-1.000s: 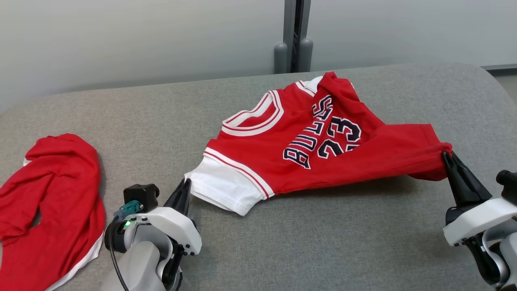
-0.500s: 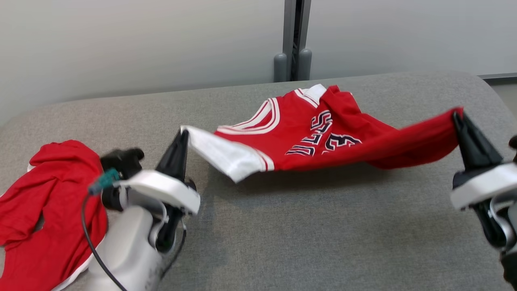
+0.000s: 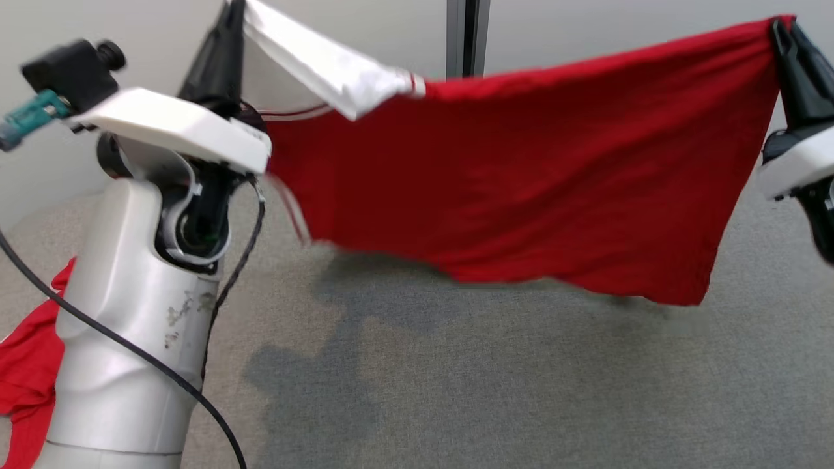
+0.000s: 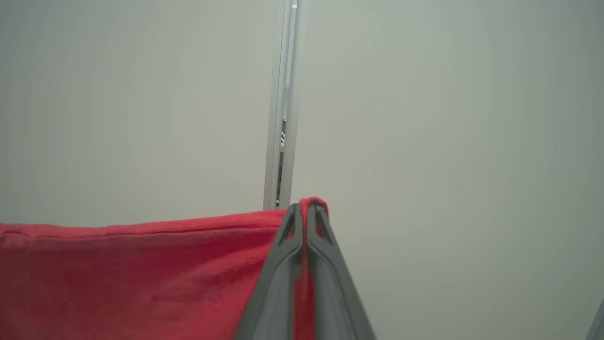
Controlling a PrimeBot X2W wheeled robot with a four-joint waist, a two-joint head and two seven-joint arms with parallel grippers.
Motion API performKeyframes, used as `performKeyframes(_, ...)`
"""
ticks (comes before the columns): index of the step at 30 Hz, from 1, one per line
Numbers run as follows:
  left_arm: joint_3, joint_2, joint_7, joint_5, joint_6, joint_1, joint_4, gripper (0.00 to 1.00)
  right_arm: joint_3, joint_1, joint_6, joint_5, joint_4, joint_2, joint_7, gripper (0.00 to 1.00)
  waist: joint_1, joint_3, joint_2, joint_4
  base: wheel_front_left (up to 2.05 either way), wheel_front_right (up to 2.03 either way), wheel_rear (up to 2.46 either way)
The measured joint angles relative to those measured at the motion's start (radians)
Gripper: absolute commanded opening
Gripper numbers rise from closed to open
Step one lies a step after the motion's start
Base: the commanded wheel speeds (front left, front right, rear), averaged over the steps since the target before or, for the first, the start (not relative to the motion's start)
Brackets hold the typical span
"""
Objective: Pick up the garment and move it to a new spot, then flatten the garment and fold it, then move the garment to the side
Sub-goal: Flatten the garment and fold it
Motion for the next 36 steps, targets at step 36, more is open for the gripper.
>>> performKeyframes(36,0.012,0.010,-0.242,0.162,0.066,-0.954,0.344,0.00,-0.082,-0.876,0.000,-0.104,0.277,0.050,-0.014,0.00,0.0000,0.520,0.0000,0.025,0.00,0.00,0.00)
